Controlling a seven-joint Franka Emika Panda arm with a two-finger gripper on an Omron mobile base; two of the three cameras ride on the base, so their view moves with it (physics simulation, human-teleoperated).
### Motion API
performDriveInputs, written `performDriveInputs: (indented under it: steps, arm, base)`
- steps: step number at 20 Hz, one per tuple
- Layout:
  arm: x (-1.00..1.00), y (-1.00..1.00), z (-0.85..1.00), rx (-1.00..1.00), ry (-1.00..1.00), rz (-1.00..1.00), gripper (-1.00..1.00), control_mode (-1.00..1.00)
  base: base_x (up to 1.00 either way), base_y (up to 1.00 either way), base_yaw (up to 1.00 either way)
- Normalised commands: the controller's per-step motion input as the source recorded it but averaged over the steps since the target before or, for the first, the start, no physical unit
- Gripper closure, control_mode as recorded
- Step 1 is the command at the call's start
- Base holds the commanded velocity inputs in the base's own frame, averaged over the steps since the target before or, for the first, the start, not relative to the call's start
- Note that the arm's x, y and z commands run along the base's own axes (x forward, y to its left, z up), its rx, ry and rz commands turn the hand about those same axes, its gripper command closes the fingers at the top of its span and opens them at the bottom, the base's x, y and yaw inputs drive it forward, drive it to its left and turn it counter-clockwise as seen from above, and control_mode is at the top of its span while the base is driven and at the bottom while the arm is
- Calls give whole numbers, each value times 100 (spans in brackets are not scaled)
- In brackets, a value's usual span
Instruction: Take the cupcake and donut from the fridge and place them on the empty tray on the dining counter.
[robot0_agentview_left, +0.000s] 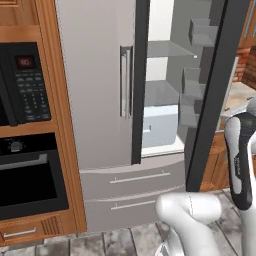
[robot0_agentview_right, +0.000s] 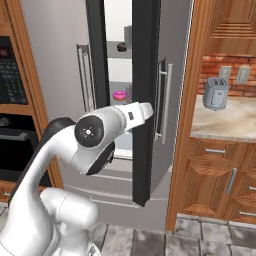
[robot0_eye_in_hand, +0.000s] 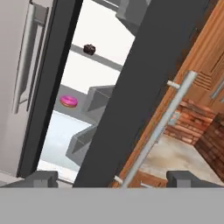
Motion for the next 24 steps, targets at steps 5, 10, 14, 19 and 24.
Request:
performDriveInputs:
  steps: [5,10,14,19,24]
  arm:
    - [17,100,-3,-43,18,-11,-100,-100]
    - [47,100,0,-42,20,-12,-100,-100]
    - [84,71,0,-30,24,-15,-100,-100]
    - [100,9,0,-15,53,-23,-100,-100]
    - [100,-14,-1,-5,48,-18,-100,-100]
  base:
    - [0,0,0]
    - [0,0,0]
    - [0,0,0]
    - [0,0,0]
    - [0,0,0]
